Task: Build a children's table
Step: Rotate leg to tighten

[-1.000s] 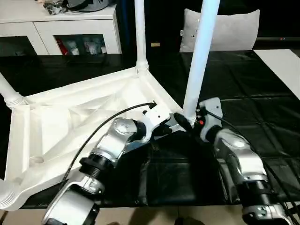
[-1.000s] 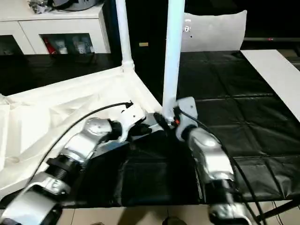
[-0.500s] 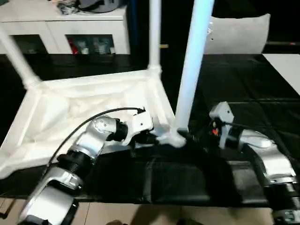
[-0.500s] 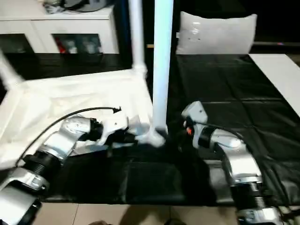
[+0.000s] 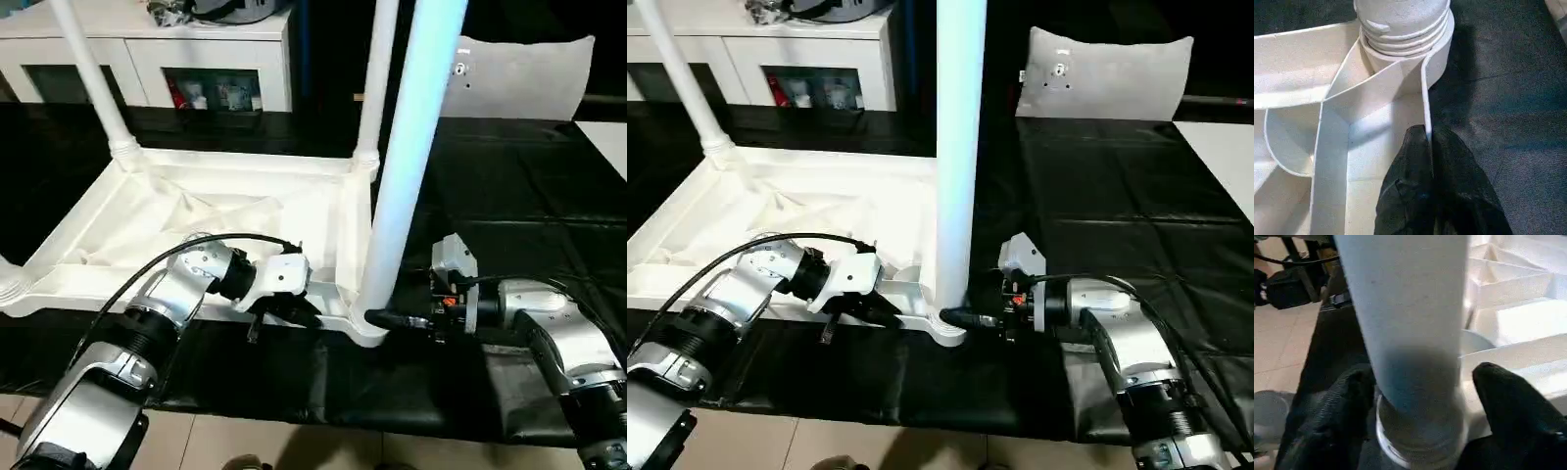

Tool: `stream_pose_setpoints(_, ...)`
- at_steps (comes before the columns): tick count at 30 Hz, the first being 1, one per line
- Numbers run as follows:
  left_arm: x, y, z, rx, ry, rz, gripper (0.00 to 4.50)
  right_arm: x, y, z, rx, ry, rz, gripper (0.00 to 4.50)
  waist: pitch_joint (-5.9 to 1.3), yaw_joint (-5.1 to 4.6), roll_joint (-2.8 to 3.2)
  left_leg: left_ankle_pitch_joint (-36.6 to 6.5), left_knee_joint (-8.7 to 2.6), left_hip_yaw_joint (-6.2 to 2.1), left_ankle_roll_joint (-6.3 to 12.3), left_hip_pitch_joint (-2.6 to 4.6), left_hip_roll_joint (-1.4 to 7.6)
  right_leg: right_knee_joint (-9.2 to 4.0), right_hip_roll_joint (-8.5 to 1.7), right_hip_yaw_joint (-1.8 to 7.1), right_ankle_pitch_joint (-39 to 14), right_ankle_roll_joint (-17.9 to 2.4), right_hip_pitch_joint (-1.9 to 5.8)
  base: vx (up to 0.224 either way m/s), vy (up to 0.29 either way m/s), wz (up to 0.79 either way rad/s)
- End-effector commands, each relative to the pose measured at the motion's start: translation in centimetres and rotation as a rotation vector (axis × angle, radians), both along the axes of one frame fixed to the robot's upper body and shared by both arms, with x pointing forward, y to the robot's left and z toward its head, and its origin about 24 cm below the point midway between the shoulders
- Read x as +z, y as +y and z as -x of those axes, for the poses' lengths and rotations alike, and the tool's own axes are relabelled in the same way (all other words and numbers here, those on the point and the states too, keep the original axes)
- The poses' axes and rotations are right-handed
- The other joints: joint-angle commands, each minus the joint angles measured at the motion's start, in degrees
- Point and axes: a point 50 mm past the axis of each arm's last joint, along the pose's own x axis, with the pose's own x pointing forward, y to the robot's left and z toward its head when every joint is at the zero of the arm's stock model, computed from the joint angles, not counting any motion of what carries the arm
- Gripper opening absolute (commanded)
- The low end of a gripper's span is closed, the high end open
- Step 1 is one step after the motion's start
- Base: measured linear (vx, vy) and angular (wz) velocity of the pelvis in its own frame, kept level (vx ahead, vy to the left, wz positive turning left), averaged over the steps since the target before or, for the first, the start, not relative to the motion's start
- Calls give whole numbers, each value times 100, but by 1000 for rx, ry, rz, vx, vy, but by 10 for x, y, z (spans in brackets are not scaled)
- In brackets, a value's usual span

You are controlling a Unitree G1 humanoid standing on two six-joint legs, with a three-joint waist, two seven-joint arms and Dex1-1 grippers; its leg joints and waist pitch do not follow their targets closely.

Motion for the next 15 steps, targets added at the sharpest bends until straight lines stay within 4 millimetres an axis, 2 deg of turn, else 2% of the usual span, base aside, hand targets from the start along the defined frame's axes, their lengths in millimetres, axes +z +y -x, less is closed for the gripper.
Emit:
stream_pose_setpoints(1, 11, -9, -2, -79, -44, -2, 0, 4, 4, 1, 28, -8, -18, 310, -469, -15, -104, -1013, -411, 18, 429, 28, 118, -341, -218, 260, -1936, -1016, 372, 0, 0, 0)
stream_pose_setpoints(3, 11, -8, -3, -80, -45, -6, 0, 3, 4, 1, 30, 2, -21, 278, -468, -9, -104, -1015, -413, 16, 421, 25, 119, -342, -219, 259, -1941, -1002, 372, 0, 0, 0)
stream_pose_setpoints(10, 9, -5, -2, -71, -33, -5, 0, 3, 7, 3, 44, 34, -50, 232, -464, -4, -116, -1010, -416, 16, 413, 19, 119, -345, -221, 258, -2030, -969, 375, 0, 0, 0)
stream_pose_setpoints(11, 9, -4, -2, -68, -28, -2, 0, 3, 7, 4, 46, 41, -58, 211, -466, 0, -116, -1015, -415, 20, 412, 28, 116, -354, -217, 257, -2041, -968, 370, 0, 0, 0)
stream_pose_setpoints(15, 8, -4, -2, -27, -5, 21, 0, 3, 12, 8, 39, 78, -100, 200, -465, 15, -92, -1022, -419, 18, 372, 32, 120, -348, -216, 264, -1984, -972, 373, 0, 0, 0)
